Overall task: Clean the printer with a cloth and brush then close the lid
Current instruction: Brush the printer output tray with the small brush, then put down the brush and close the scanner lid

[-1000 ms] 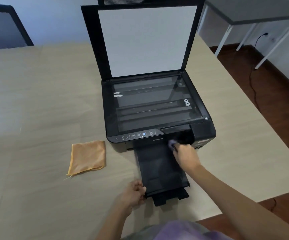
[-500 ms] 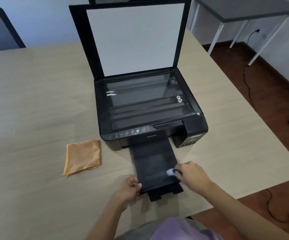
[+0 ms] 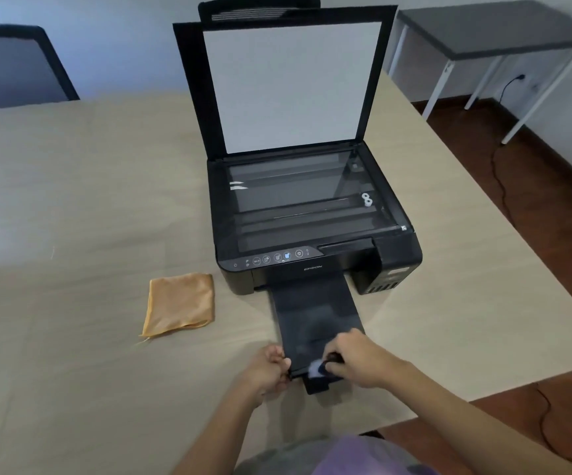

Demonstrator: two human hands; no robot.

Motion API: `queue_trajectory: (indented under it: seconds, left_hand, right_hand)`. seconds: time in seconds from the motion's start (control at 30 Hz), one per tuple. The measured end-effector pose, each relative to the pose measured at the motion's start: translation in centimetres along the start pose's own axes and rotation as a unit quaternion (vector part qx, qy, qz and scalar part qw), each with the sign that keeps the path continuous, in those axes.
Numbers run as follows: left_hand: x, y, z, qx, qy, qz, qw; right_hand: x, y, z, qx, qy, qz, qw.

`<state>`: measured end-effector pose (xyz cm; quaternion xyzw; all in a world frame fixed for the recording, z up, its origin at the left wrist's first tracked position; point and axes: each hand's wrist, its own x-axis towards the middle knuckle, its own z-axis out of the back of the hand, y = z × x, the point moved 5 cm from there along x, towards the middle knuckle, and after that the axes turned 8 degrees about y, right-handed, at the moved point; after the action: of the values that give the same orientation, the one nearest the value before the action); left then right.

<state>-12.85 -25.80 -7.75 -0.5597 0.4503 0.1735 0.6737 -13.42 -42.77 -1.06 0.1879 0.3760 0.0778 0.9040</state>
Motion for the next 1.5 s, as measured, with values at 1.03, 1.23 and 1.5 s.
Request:
queue_trajectory:
  seconds: [1.03, 1.23, 1.5]
  left_hand:
    - [-3.7, 7.6, 18.0, -0.079, -0.304, -0.094, 0.945]
    - [-2.9, 8.1, 19.4, -0.056, -0.337, -0.051, 0.938]
    - [-8.0, -1.0, 22.7, 0.045, -0.497, -0.101, 0.861]
  right_hand:
    - [13.3, 17.2, -7.2, 0.219, 0.01, -0.019, 0.976]
    - [13.5, 18.1, -7.0, 0.145, 0.042, 0.045, 0.988]
    - [7.0, 15.1, 5.5, 0.14, -0.056, 0.197, 0.969]
